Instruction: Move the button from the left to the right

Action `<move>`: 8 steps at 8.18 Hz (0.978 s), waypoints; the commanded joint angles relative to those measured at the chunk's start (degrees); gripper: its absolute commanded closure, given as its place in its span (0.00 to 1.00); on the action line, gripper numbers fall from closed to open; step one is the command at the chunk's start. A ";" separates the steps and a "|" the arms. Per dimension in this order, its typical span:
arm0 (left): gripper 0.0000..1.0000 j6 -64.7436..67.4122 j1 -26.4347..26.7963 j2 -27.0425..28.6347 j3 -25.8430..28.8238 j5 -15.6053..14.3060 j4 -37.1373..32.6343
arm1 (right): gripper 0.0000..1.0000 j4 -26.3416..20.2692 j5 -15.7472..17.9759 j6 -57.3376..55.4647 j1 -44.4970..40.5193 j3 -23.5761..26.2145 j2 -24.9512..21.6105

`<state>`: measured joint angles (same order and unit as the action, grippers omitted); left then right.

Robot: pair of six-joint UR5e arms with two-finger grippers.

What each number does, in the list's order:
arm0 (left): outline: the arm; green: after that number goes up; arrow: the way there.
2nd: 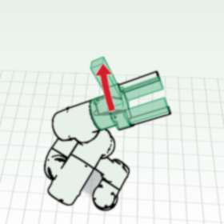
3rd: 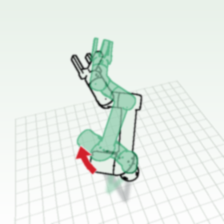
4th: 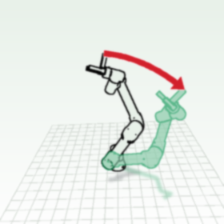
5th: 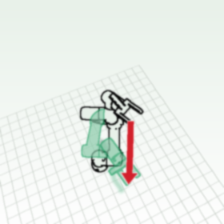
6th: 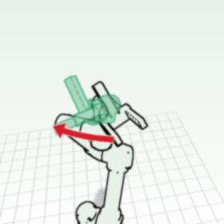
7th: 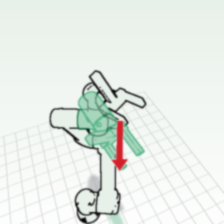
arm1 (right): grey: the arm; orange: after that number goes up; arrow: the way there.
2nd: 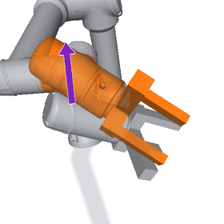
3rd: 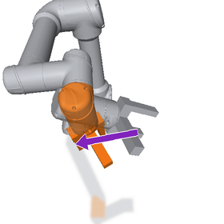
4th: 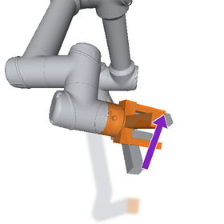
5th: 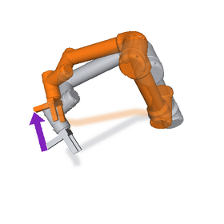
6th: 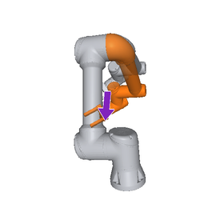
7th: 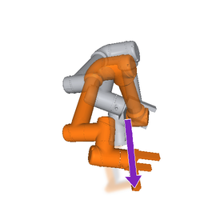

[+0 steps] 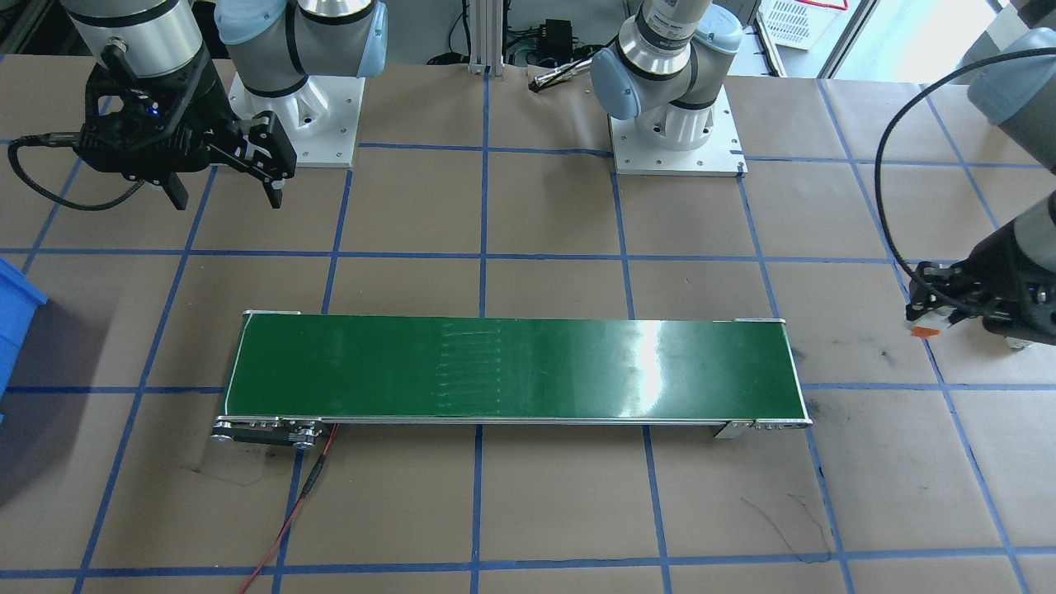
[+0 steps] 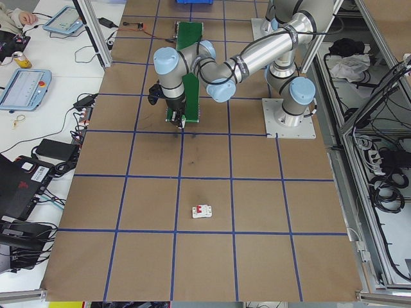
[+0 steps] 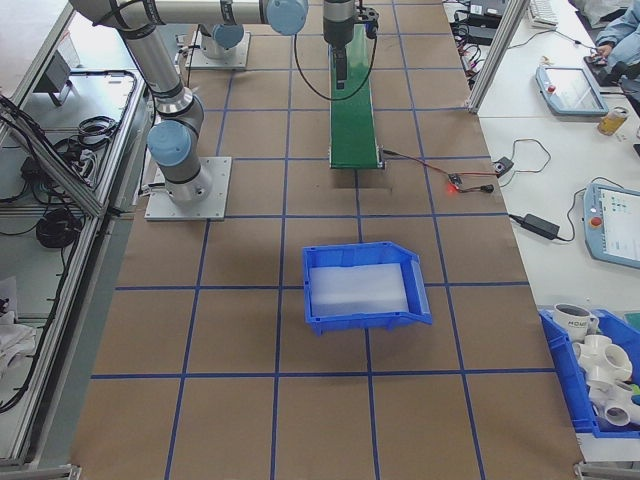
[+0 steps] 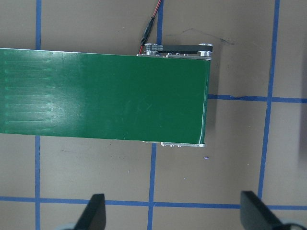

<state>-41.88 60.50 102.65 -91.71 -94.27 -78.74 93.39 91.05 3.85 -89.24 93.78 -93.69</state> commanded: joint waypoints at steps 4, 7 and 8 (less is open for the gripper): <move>1.00 10.23 11.48 2.64 -0.92 4.23 3.42 | 0.00 -0.05 0.01 0.01 0.04 0.00 0.00; 1.00 14.72 12.97 5.09 -3.64 4.35 5.78 | 0.00 0.04 0.01 0.01 0.04 0.00 0.00; 1.00 14.98 13.24 6.14 -4.69 3.92 5.97 | 0.00 0.04 0.01 0.01 0.04 0.00 0.09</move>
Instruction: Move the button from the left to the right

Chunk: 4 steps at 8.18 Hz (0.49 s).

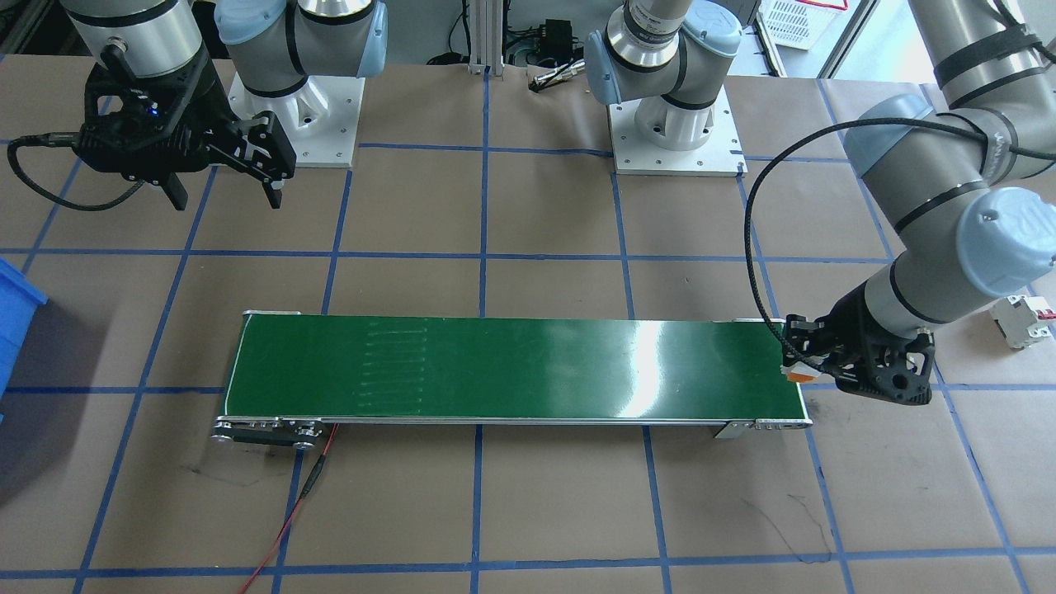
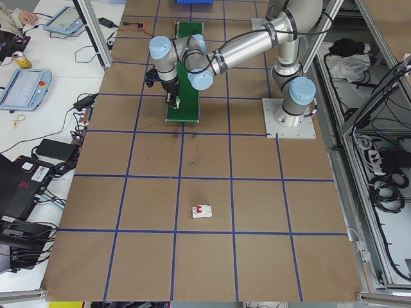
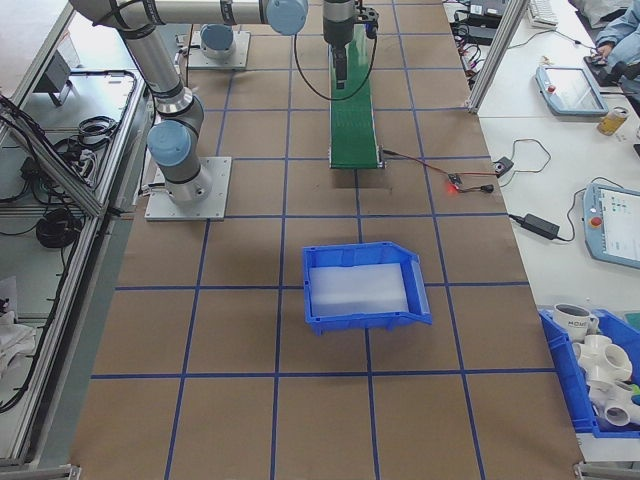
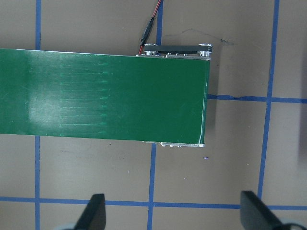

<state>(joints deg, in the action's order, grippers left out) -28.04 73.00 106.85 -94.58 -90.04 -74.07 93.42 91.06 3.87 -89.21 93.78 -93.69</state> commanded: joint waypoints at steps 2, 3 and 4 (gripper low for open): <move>1.00 1.23 0.74 2.31 -2.46 -0.75 3.49 | 0.00 0.01 0.00 -0.09 0.00 0.00 0.00; 0.80 2.02 0.74 2.31 -2.63 -0.75 3.50 | 0.00 0.01 -0.09 0.00 0.00 0.00 0.00; 0.40 2.98 0.74 2.14 -2.98 -0.84 3.50 | 0.00 0.01 0.00 0.00 0.00 0.00 0.00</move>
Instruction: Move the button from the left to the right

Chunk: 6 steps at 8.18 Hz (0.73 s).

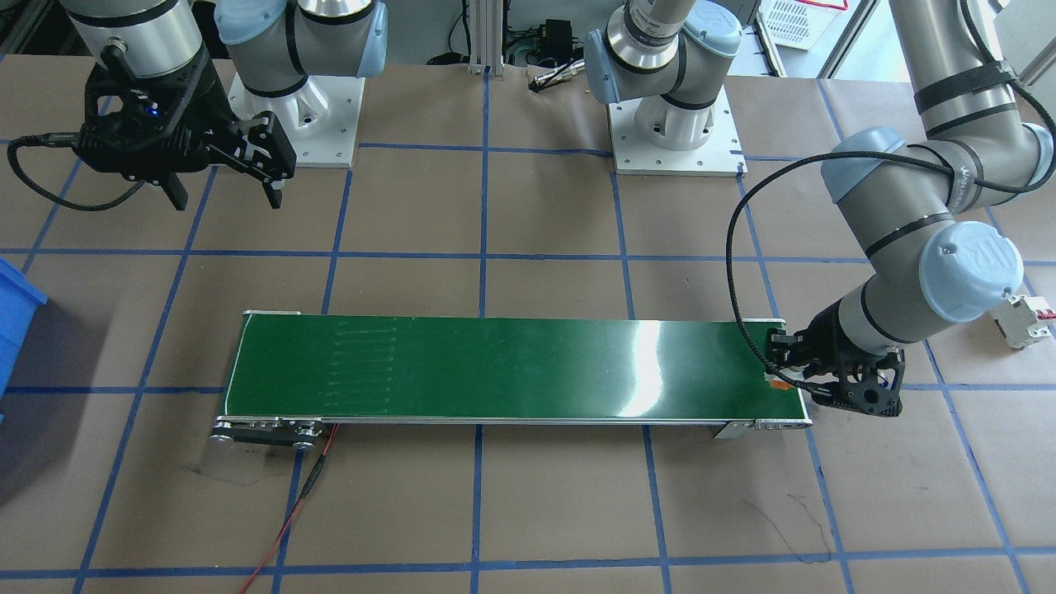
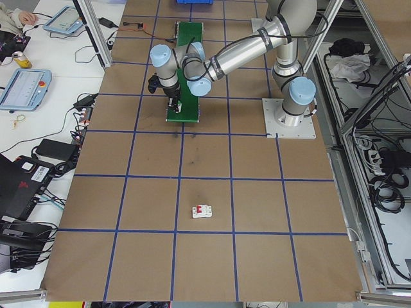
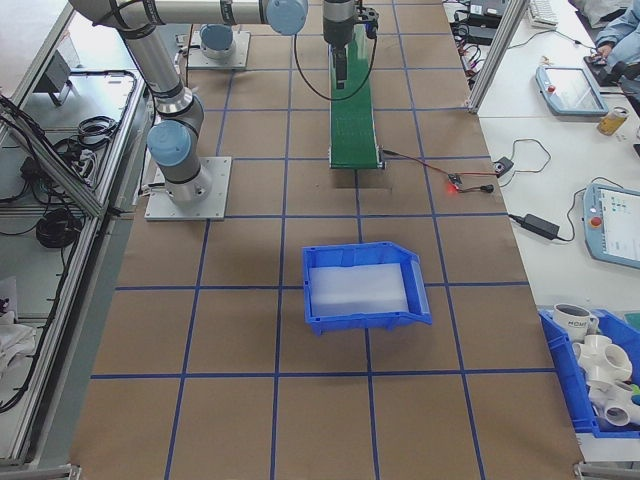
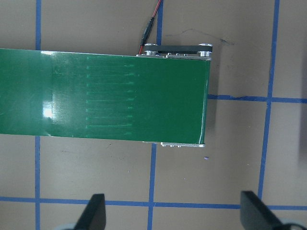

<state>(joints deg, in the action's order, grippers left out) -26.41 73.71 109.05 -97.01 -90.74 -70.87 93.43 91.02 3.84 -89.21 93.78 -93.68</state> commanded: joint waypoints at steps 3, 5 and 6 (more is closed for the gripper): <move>0.00 8.90 0.82 -0.85 -1.69 0.12 -0.76 | 0.00 0.00 0.03 0.03 0.00 0.00 -0.01; 0.00 20.38 5.46 -5.92 -1.43 0.21 -12.91 | 0.00 0.52 -0.06 0.20 -0.09 -0.17 -0.01; 0.00 22.61 7.48 -9.26 -1.43 0.47 -14.46 | 0.00 0.61 0.55 0.29 -0.09 -0.44 -0.01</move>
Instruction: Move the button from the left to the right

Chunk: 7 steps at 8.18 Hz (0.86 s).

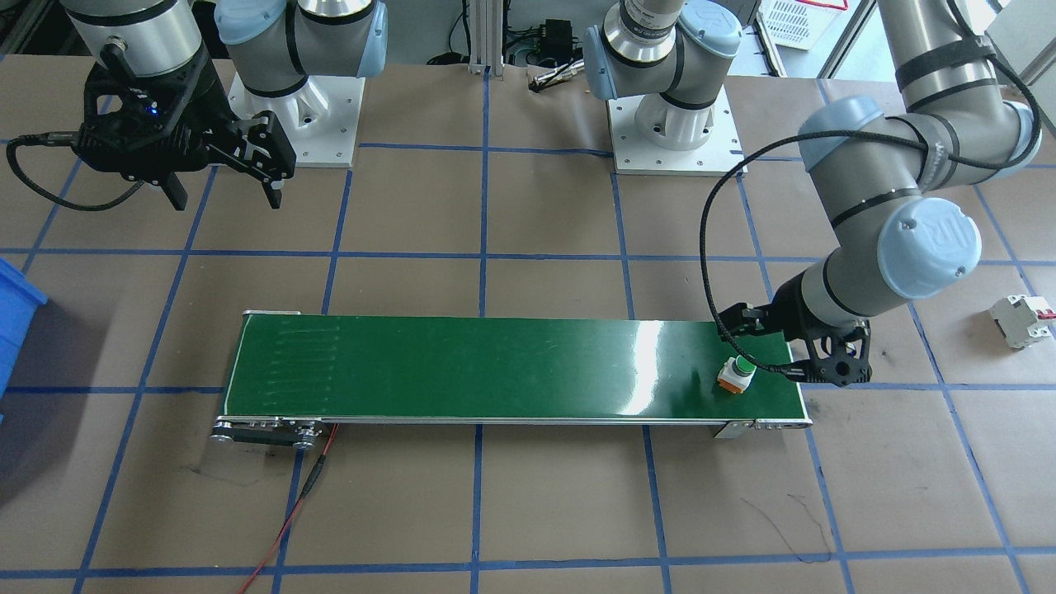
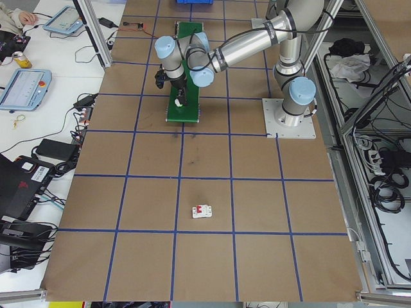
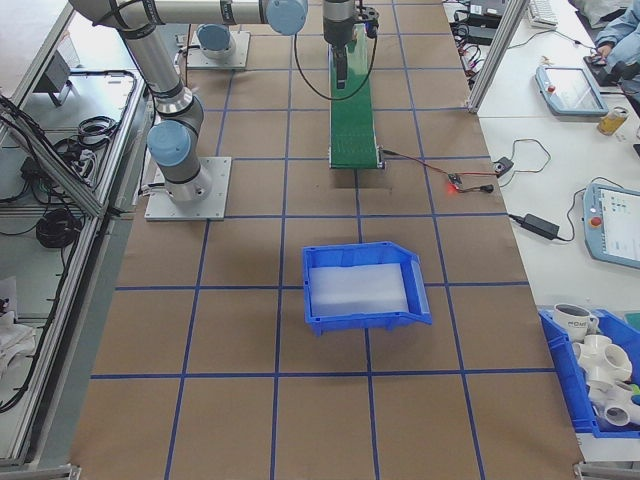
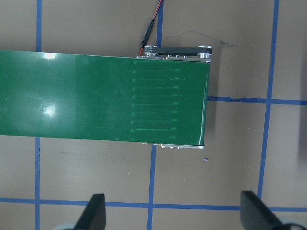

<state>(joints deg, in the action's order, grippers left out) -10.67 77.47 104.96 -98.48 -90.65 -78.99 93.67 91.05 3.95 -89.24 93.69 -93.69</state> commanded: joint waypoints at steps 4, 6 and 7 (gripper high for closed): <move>0.00 12.47 4.53 -13.03 13.87 -1.27 -25.73 | 0.00 0.55 -0.34 0.36 -0.32 -1.31 1.57; 0.00 13.22 4.88 -14.94 18.40 -3.74 -29.02 | 0.00 0.81 -0.34 -1.13 -0.93 -0.70 7.18; 0.00 13.31 5.06 -14.78 17.97 -3.40 -28.85 | 0.00 2.21 -1.13 -3.84 -0.94 -0.52 10.25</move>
<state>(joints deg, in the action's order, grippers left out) 2.01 82.20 90.98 -82.15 -93.58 -106.57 94.33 90.70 3.46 -89.90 92.74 -88.51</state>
